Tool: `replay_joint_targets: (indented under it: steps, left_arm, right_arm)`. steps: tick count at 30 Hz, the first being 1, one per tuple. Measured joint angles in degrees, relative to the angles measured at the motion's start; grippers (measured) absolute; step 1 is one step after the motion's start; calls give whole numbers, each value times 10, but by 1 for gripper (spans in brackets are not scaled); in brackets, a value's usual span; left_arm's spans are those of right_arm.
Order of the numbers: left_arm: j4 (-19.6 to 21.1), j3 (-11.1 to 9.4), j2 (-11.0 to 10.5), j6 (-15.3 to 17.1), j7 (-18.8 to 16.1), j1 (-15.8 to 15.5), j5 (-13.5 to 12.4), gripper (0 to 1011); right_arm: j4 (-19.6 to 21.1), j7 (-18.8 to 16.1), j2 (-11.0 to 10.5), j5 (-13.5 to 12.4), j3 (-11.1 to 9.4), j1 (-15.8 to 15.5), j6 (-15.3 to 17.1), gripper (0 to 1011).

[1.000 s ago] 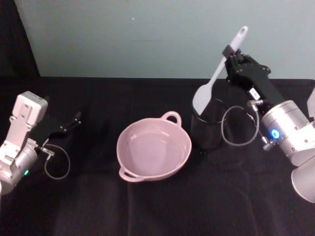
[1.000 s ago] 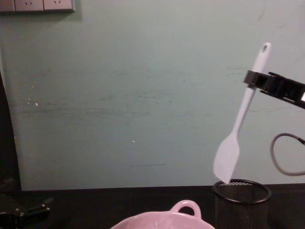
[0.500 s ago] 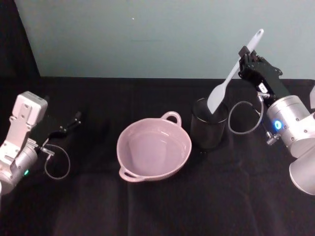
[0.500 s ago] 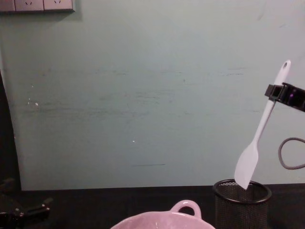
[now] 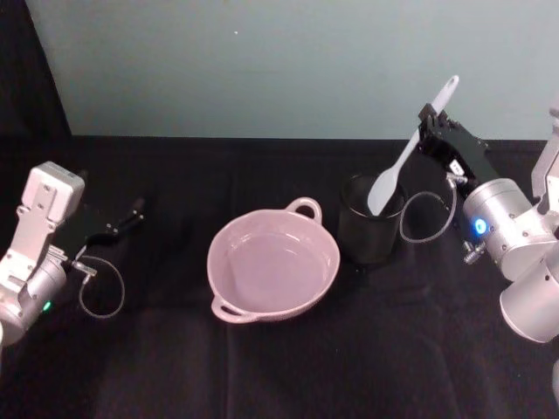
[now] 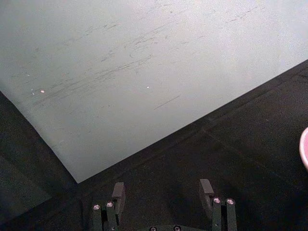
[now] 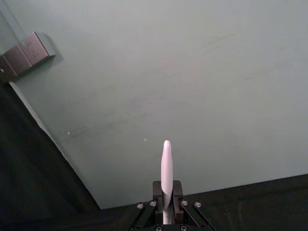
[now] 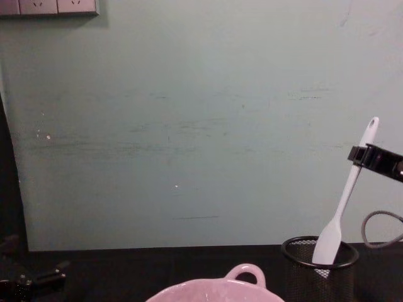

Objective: Use the one hand to pick up the spoon and stir the clear water in the bowl.

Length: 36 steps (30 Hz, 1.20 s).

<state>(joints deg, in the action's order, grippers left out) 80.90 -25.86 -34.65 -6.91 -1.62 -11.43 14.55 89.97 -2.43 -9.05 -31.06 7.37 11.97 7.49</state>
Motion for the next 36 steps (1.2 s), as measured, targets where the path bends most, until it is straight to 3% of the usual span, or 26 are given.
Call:
replay_joint_targets:
  steps: [10, 24, 36]
  left_arm:
    - [0, 0, 0, 0, 0, 0, 0, 1011]
    - [0, 0, 0, 0, 0, 0, 0, 1011]
    - [0, 0, 0, 0, 0, 0, 0, 1011]
  right_arm:
    - [-22, -9, 5, -3, -4, 0, 9, 123]
    - [-35, -16, 10, -41, -13, -5, 20, 123]
    - [-43, -16, 5, -62, -8, -8, 17, 123]
